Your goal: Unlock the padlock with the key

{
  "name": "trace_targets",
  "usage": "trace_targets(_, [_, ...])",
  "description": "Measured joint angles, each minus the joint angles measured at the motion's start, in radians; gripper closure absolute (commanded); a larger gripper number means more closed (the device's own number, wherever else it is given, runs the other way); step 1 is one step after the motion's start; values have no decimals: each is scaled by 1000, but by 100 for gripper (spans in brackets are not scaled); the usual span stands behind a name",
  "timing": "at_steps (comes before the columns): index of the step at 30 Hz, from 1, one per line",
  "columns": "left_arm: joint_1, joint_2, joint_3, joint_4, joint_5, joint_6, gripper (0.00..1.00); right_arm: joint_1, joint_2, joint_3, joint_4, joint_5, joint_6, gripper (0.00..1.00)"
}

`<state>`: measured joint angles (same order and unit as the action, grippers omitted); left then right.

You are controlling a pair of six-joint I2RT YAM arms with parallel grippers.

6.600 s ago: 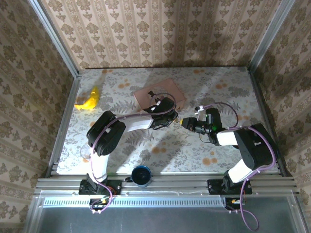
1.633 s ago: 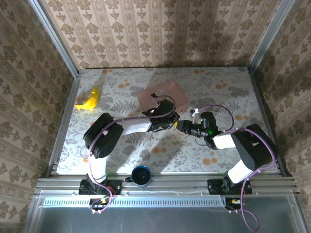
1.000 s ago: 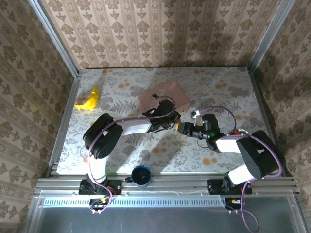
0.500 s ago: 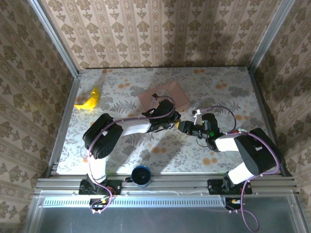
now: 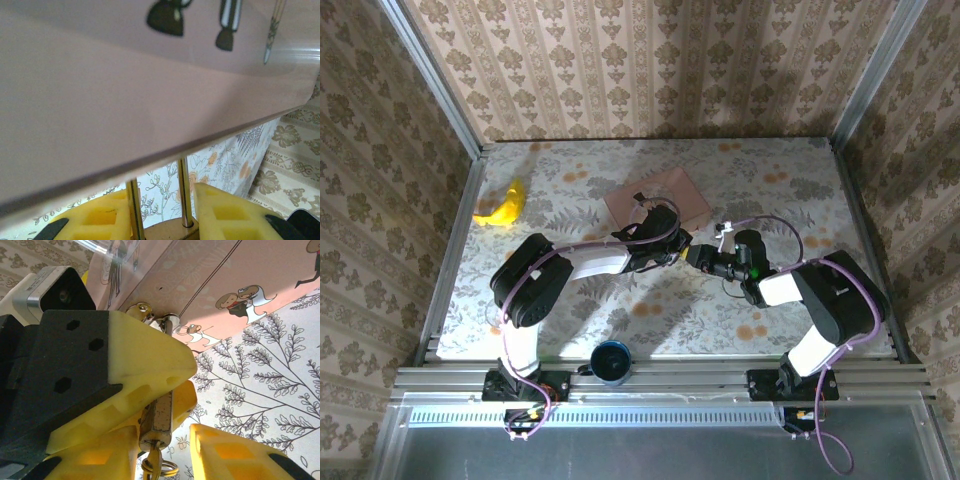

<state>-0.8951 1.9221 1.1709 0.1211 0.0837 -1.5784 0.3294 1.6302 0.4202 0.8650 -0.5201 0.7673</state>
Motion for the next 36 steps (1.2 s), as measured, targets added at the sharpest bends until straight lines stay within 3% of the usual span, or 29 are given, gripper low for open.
trace_targets(5, [0, -1, 0, 0, 1, -1, 96, -3, 0, 5, 7, -7, 23, 84])
trace_targets(10, [3, -5, -19, 37, -1, 0, 60, -6, 3, 11, 8, -12, 57, 98])
trace_targets(11, [5, -7, -25, 50, 2, 0, 54, -6, 4, 15, 10, -10, 63, 99])
trace_targets(14, [6, -18, -46, 100, 35, -12, 22, -10, 14, 30, 9, -7, 80, 99])
trace_targets(17, [-1, -35, -64, 111, 57, -8, 6, -11, 24, 46, 9, -2, 98, 99])
trace_targets(25, [-1, -146, -167, 123, -59, 96, 10, -11, 24, 66, -1, 20, 130, 99])
trace_targets(36, [-8, -39, -263, 434, -249, 101, 32, -11, 24, 69, -5, 21, 151, 99])
